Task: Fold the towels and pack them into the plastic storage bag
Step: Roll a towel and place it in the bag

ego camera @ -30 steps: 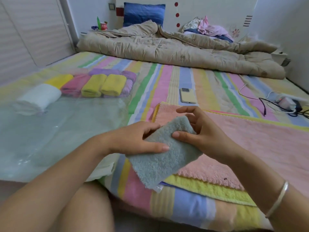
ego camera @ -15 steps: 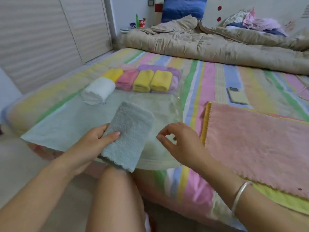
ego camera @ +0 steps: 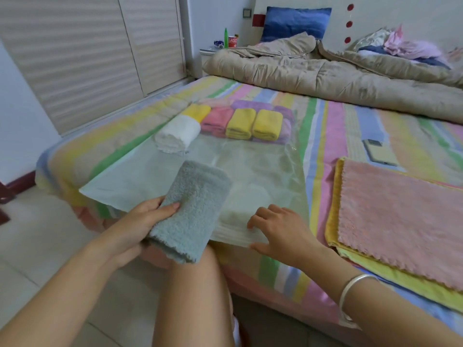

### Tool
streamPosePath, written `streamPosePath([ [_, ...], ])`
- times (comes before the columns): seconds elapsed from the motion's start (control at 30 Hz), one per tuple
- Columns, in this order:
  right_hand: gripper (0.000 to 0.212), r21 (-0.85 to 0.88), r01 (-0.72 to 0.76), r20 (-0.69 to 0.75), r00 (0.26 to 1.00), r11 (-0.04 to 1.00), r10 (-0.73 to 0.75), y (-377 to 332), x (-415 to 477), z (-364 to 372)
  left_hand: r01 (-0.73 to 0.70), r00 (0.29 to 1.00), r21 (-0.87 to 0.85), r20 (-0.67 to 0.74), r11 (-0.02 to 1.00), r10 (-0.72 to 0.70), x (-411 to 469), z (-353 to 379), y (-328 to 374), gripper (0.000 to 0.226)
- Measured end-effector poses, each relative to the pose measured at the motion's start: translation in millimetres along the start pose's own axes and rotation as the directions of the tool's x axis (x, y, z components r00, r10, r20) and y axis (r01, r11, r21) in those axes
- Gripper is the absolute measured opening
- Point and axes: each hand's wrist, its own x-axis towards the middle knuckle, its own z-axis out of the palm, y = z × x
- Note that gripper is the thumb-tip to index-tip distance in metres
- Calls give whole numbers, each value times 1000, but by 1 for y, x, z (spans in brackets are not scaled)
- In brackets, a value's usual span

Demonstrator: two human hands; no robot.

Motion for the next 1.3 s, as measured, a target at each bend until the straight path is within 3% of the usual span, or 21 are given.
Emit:
streamPosePath([
  [0.13, 23, 156, -171, -46, 983, 973, 180, -2, 0, -4, 57, 989, 30, 134, 998, -61, -9, -5, -4, 73],
  [0.27, 11, 439, -371, -142, 871, 818, 471, 7, 3, -27, 148, 910, 261, 343, 954, -235, -14, 5, 0, 55],
  [0.37, 12, 537, -311, -267, 819, 784, 508, 7, 4, -50, 159, 947, 269, 232, 950, -224, -2, 27, 3, 42],
  [0.5, 13, 495, -157, -409, 826, 855, 389, 12, 10, -84, 140, 983, 12, -124, 990, -138, 34, 36, 18, 32],
  [0.6, 13, 499, -114, -366, 871, 859, 328, 22, 16, -104, 91, 961, 114, -271, 989, -57, 68, 34, 22, 39],
  [0.67, 17, 519, -116, -257, 924, 847, 284, 27, 19, -111, 66, 941, 184, -337, 981, 0, 91, 34, 18, 44],
  [0.73, 27, 625, -138, -103, 961, 768, 256, 30, 25, -109, 22, 939, 179, -341, 984, 41, 111, 35, 14, 39],
  [0.8, 30, 698, -180, -38, 957, 693, 287, 35, 35, -99, -14, 921, 170, -381, 985, 79, 134, 28, 11, 40],
  [0.93, 18, 697, -239, -59, 920, 676, 386, 48, 60, -69, 25, 896, 171, -440, 985, 54, 176, 10, 8, 40],
  [1.1, 15, 707, -252, -35, 920, 660, 390, 56, 92, -42, 28, 848, 338, -506, 941, 156, 230, -6, 18, 52],
  [1.3, 22, 708, -118, -166, 931, 697, 326, 59, 112, -18, -30, 853, 549, -422, 835, 308, 285, -13, 22, 50],
])
